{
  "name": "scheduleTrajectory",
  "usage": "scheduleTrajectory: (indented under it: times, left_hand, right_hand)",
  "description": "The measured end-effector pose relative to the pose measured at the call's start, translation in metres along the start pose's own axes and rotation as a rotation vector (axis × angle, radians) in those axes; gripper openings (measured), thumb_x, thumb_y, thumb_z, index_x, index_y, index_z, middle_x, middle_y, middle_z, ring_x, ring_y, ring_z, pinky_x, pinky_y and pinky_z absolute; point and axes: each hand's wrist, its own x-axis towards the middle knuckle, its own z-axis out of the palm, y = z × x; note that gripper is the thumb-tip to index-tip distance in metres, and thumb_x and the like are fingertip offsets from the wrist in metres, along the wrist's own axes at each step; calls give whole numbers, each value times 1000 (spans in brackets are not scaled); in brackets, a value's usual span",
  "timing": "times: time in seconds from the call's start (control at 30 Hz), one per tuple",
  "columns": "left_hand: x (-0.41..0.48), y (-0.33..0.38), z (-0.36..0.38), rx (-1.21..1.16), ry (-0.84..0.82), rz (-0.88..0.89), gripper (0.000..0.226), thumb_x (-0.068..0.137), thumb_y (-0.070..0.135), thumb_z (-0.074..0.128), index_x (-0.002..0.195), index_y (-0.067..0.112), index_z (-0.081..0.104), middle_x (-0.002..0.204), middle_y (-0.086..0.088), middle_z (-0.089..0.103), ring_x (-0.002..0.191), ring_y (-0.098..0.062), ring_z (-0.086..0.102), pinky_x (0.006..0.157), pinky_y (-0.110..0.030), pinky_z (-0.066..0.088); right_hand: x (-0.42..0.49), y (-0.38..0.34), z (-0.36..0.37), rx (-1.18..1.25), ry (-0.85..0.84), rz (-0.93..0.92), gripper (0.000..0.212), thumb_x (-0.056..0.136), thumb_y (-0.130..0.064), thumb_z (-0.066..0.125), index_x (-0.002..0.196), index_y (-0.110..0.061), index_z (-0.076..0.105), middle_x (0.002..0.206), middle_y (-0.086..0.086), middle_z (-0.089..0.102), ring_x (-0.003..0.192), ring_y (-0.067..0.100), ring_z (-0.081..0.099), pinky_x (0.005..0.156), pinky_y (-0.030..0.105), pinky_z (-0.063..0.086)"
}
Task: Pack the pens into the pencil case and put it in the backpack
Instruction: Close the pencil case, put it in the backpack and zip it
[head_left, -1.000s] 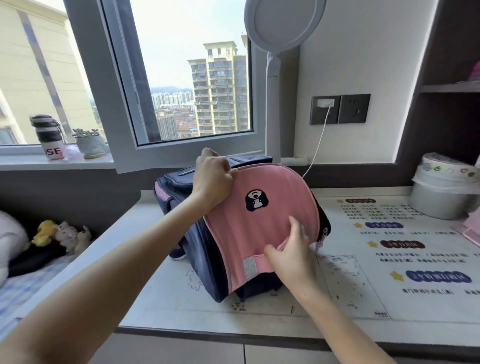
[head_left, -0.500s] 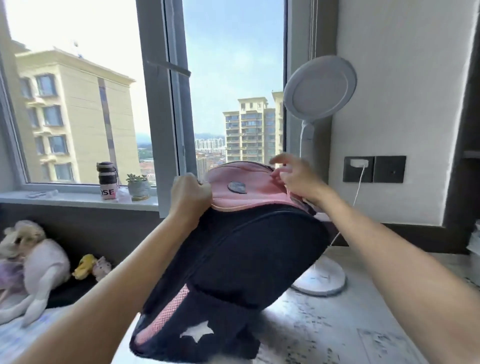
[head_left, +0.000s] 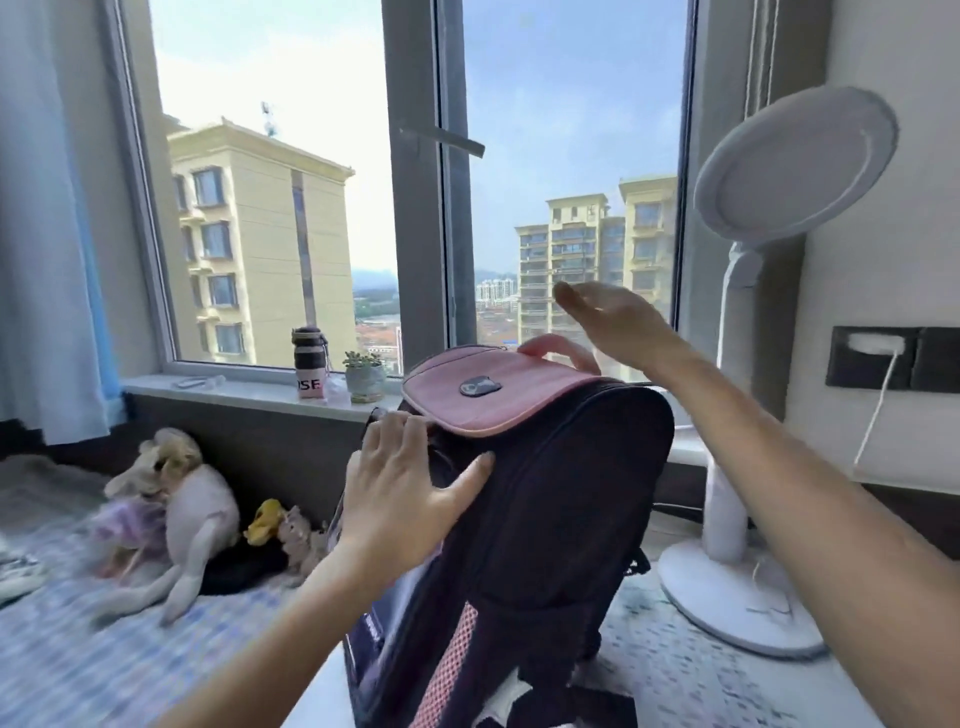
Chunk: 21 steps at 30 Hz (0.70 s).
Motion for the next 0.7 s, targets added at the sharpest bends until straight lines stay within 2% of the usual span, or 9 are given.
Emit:
scheduleTrajectory:
  times: [0.07,0.1,0.2,0.27,0.37,0.47,0.57,0.63,0.7]
  left_hand:
    - [5,13,11,70,34,-24,72,66,75,14,98,18,44,105,0,44,109,-23,40,91,-38,31]
    - [8,19,18,91,52,-14,72,68,74,14,100,18,46,104,-1,45,108,-24,41,89,-39,31]
    - [12,32,34,102,57,77,75,74,72,13,113,20,52,104,-1,49,105,-24,45,87,-39,30]
    - [14,33,39,91,31,186,74,76,72,14,112,21,55,102,0,50,102,-23,47,88,-38,31]
    - [21,21,37,28,-24,327,72,76,75,18,98,19,57,97,0,50,96,-22,47,89,-38,35]
    - [25,-2,34,-60,-61,425,58,75,72,35,95,20,54,96,-2,50,95,-20,44,88,-41,38]
    - [18,-22,30,-114,33,483,35,75,57,48,93,27,49,91,-1,52,89,-18,42,82,-34,33]
    - [12,-35,27,-112,146,507,29,79,50,51,91,24,53,88,0,53,87,-17,43,79,-26,26]
    - [8,-45,27,-90,270,521,24,81,45,54,90,22,57,89,-1,53,89,-19,44,83,-27,24]
  right_hand:
    - [-58,2,16,-22,278,30,67,85,-67,31,137,-25,37,141,1,47,125,24,47,93,34,36]
    - [-87,5,28,-43,320,64,70,82,-70,32,139,-31,29,145,0,42,128,25,43,95,35,37]
    - [-134,26,66,-88,252,293,106,64,-81,39,147,-30,-4,157,10,9,142,29,20,110,45,31]
    - [-137,36,88,76,231,445,122,61,-75,57,147,-24,-12,156,16,5,142,32,17,111,47,28]
    - [-124,32,107,273,319,509,115,71,-52,70,148,-16,-7,154,22,13,141,34,20,111,42,27]
    - [-112,24,114,257,364,484,99,79,-32,66,148,-7,0,146,27,31,134,37,34,105,37,30]
    - [-113,8,119,92,360,346,81,84,-21,60,147,-4,11,122,21,59,114,35,54,91,32,36]
    - [-114,-4,124,43,350,265,76,84,-15,57,147,-7,15,109,17,65,105,34,59,86,30,37]
    - [-105,-11,126,71,359,196,74,82,-8,58,146,-10,22,105,16,67,102,35,60,85,30,39]
